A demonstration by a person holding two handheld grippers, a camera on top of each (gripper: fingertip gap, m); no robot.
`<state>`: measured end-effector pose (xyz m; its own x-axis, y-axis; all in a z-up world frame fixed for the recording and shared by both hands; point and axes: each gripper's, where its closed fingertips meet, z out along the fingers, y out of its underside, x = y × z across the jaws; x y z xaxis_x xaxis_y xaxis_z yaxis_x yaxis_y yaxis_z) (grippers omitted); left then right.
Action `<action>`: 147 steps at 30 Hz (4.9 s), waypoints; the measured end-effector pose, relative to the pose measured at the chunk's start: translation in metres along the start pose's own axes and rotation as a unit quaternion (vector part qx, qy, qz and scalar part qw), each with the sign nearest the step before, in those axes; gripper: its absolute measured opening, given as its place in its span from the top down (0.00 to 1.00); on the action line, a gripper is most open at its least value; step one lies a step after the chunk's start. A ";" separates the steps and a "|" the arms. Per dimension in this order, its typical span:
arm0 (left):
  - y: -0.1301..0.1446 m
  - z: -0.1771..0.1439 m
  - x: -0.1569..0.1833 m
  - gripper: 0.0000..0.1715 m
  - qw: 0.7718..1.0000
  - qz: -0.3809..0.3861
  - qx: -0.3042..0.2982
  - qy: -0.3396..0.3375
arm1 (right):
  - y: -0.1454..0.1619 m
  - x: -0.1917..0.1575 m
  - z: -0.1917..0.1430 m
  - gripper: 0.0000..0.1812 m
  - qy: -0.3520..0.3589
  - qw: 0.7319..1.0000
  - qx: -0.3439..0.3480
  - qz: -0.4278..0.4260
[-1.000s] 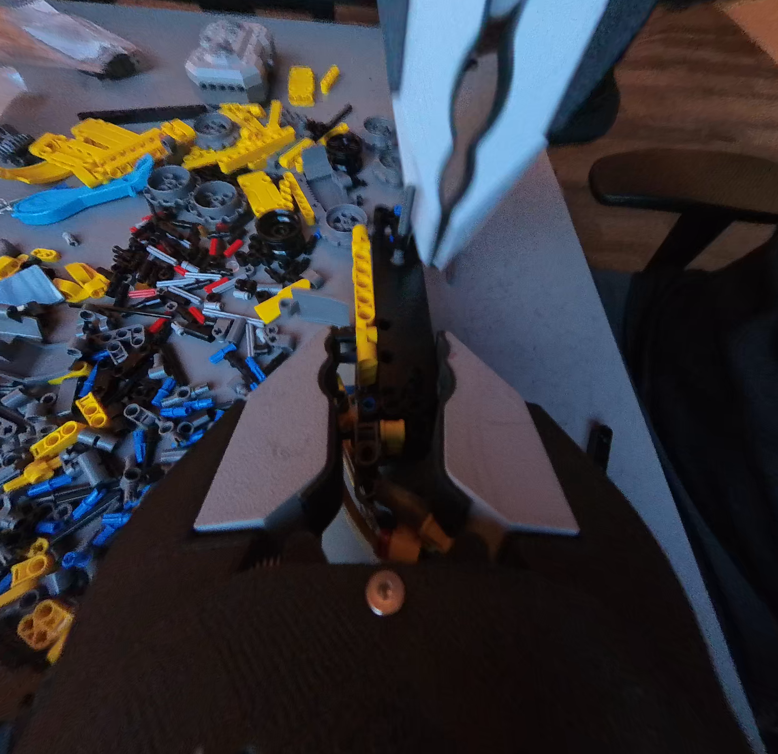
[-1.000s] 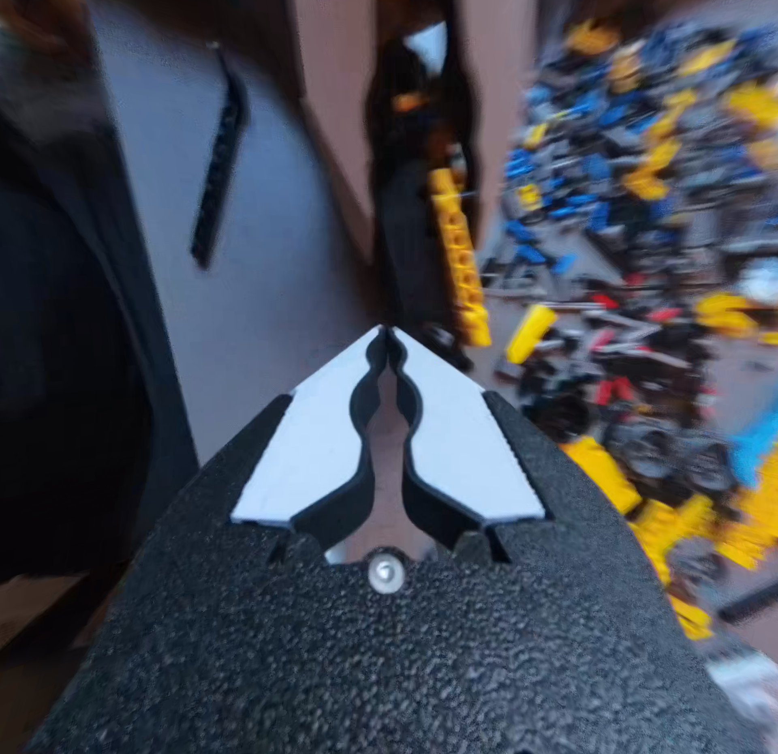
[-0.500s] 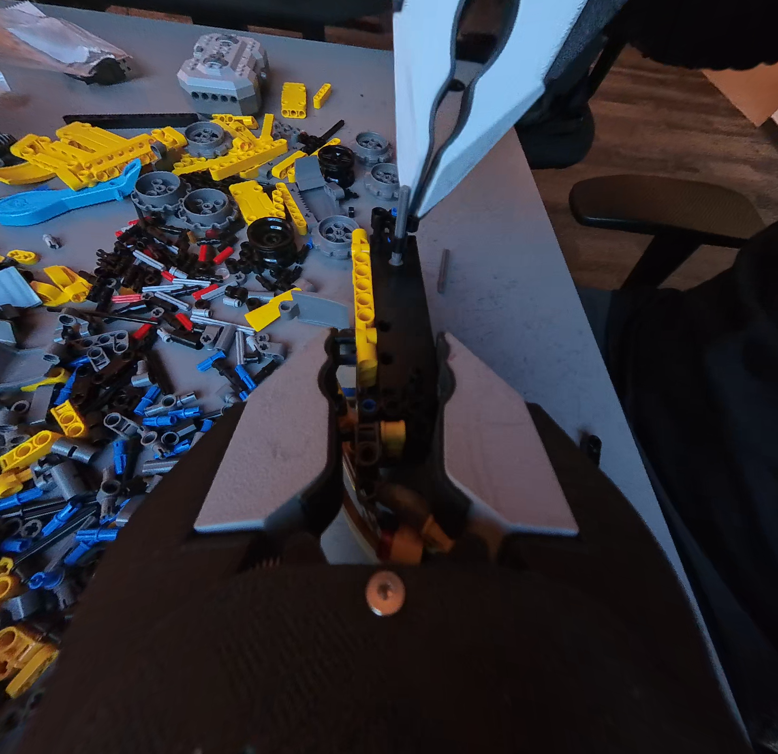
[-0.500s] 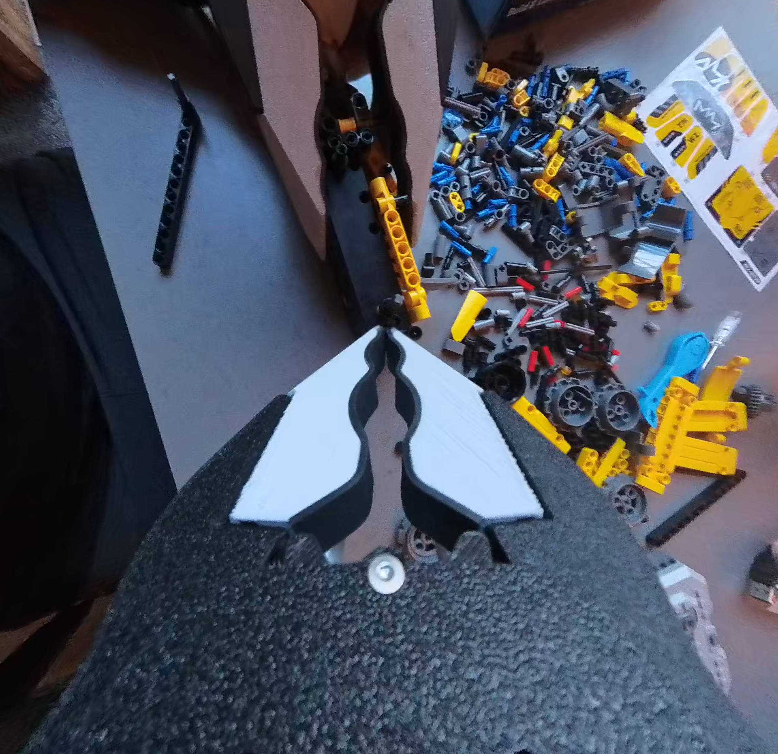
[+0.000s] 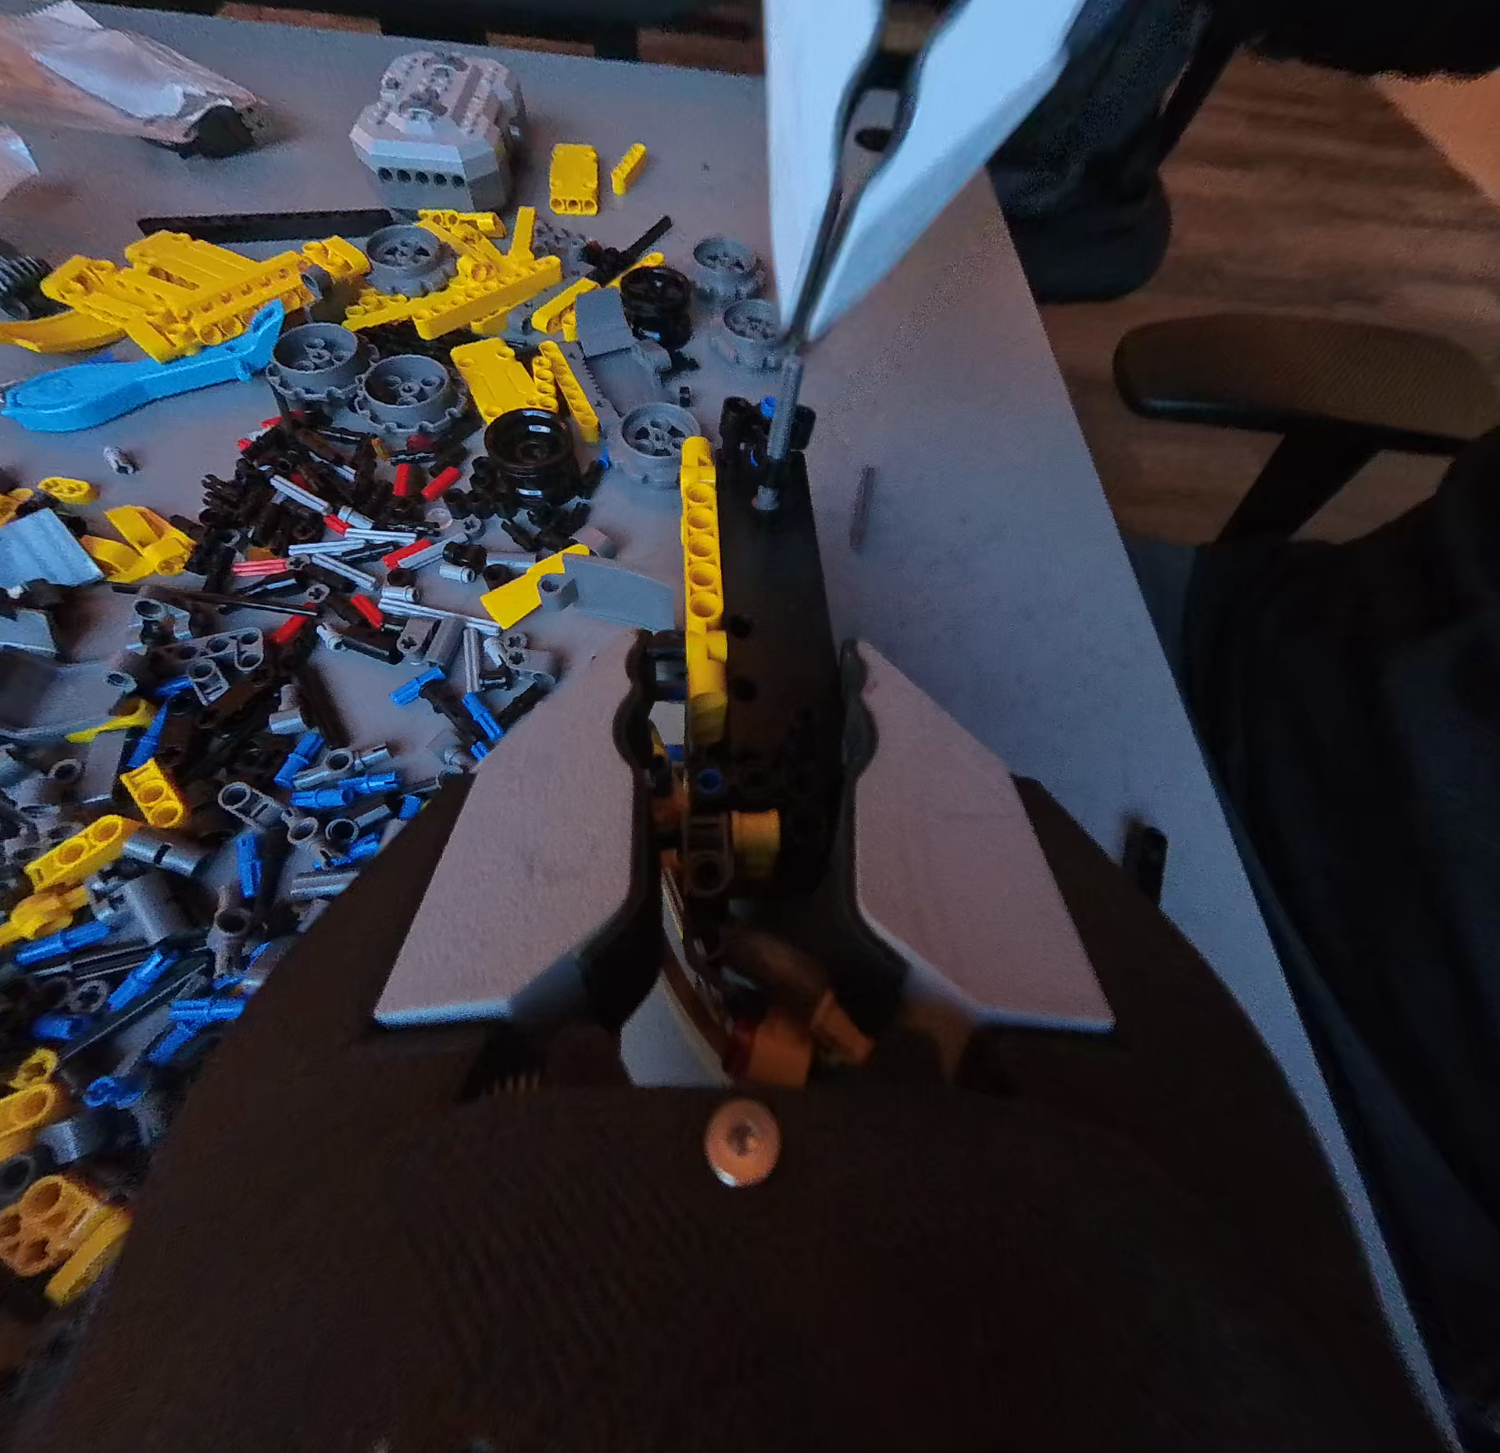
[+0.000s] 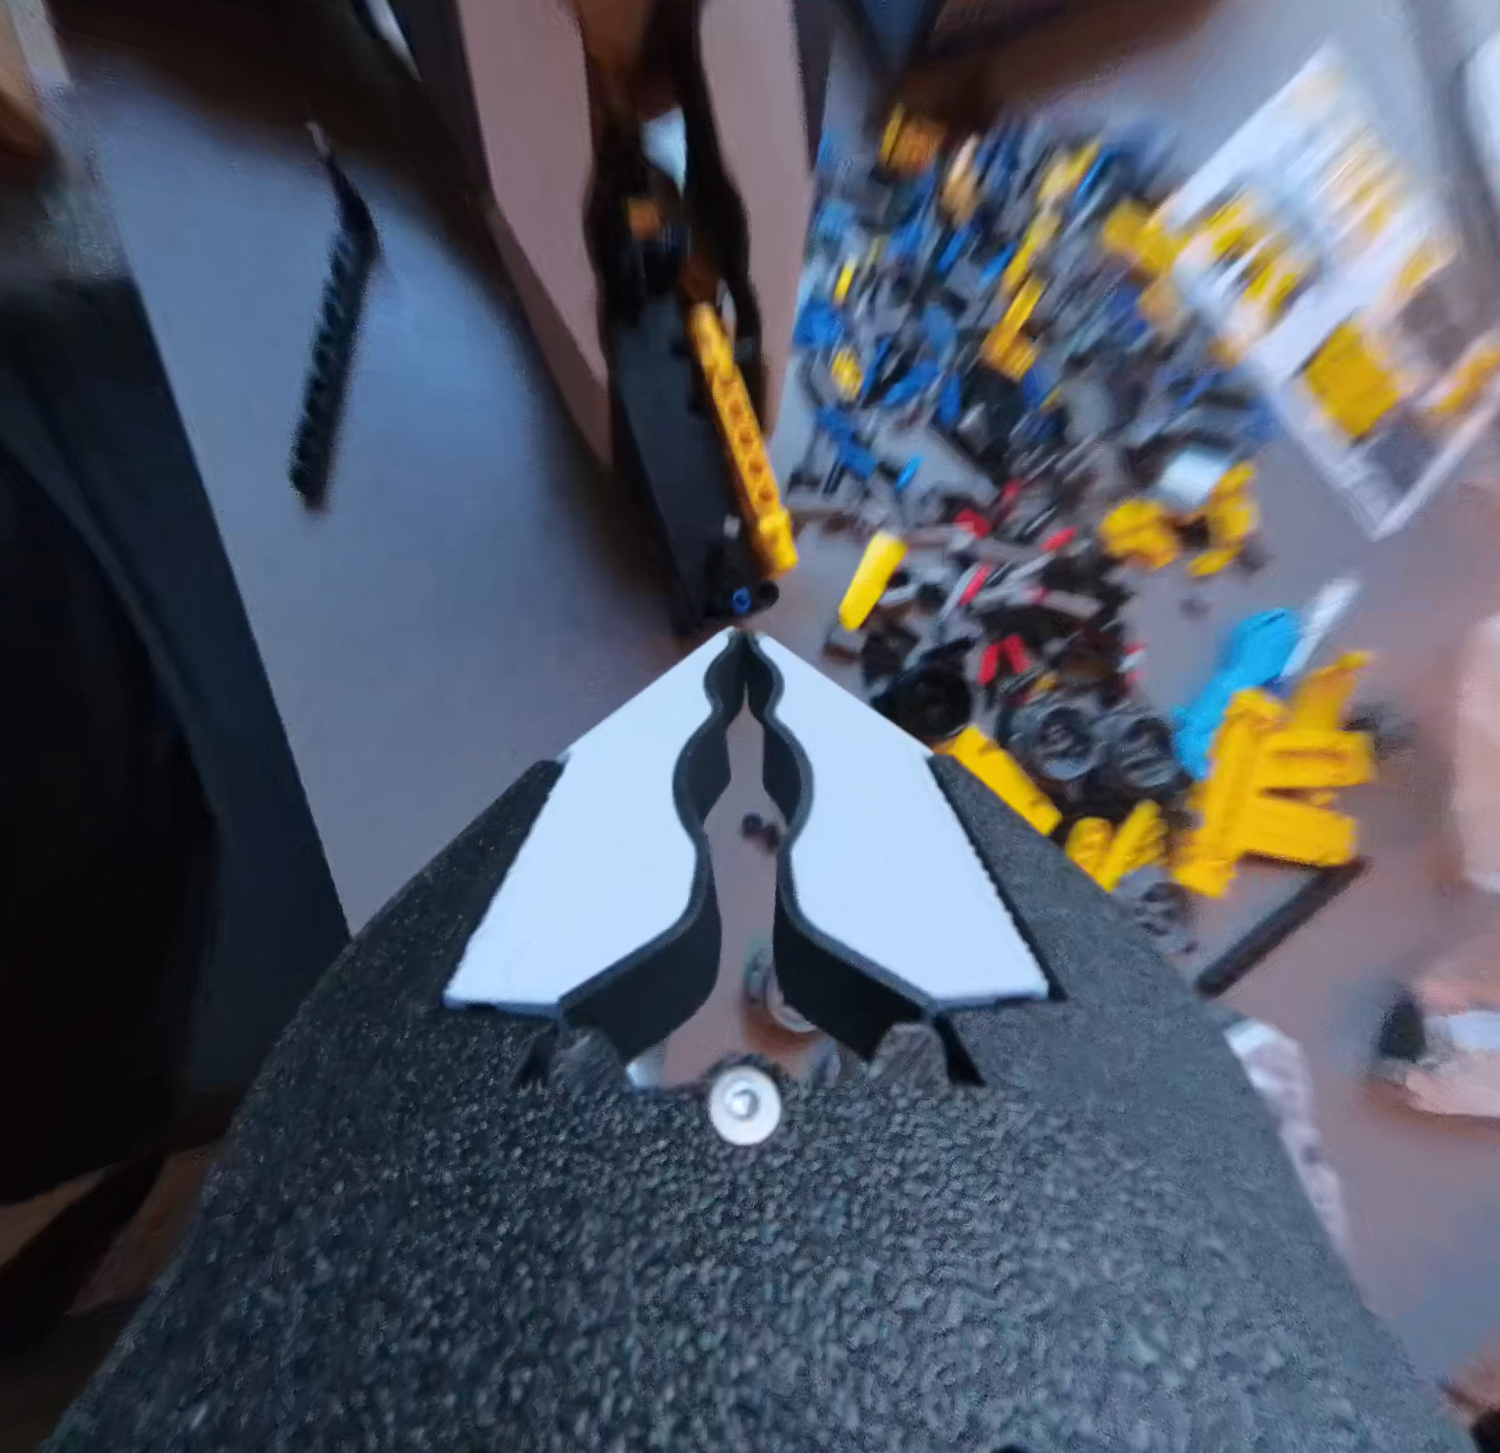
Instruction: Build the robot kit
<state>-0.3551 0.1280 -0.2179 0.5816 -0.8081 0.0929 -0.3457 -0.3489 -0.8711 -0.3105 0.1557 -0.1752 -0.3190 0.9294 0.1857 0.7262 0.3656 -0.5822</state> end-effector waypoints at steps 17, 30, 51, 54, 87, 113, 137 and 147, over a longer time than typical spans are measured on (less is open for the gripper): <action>0.000 -0.001 -0.002 0.75 1.000 -0.005 0.009 0.006 | -0.022 0.009 -0.010 1.00 0.030 0.997 0.009 -0.069; -0.001 -0.002 0.000 0.75 1.000 0.001 0.015 0.013 | -0.021 -0.001 0.012 1.00 0.008 0.993 0.001 -0.118; -0.001 -0.001 0.002 0.75 1.000 0.004 0.016 0.018 | -0.006 -0.007 0.029 1.00 -0.031 0.989 -0.031 -0.139; -0.001 -0.001 0.003 0.75 1.000 0.015 0.014 0.012 | -0.005 -0.005 0.027 1.00 -0.014 0.986 -0.038 -0.163; 0.027 -0.015 0.035 0.58 0.956 0.221 -0.113 -0.157 | 0.035 -0.062 0.046 0.73 -0.014 0.991 0.129 -0.018; 0.051 -0.004 0.014 0.52 0.978 0.079 -0.152 -0.117 | 0.026 -0.044 0.071 0.66 -0.124 0.987 0.088 -0.055; 0.051 -0.005 0.013 0.53 0.980 0.069 -0.123 -0.139 | 0.018 -0.046 0.074 0.64 -0.185 0.979 0.080 -0.039; 0.052 -0.006 0.010 0.53 0.979 0.061 -0.124 -0.147 | 0.017 -0.043 0.076 0.63 -0.190 0.977 0.089 -0.030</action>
<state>-0.3718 0.0987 -0.2589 0.6989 -0.6923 -0.1796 -0.5728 -0.3914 -0.7202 -0.3308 0.1180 -0.2529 -0.5856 0.8081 -0.0633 0.5924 0.3733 -0.7139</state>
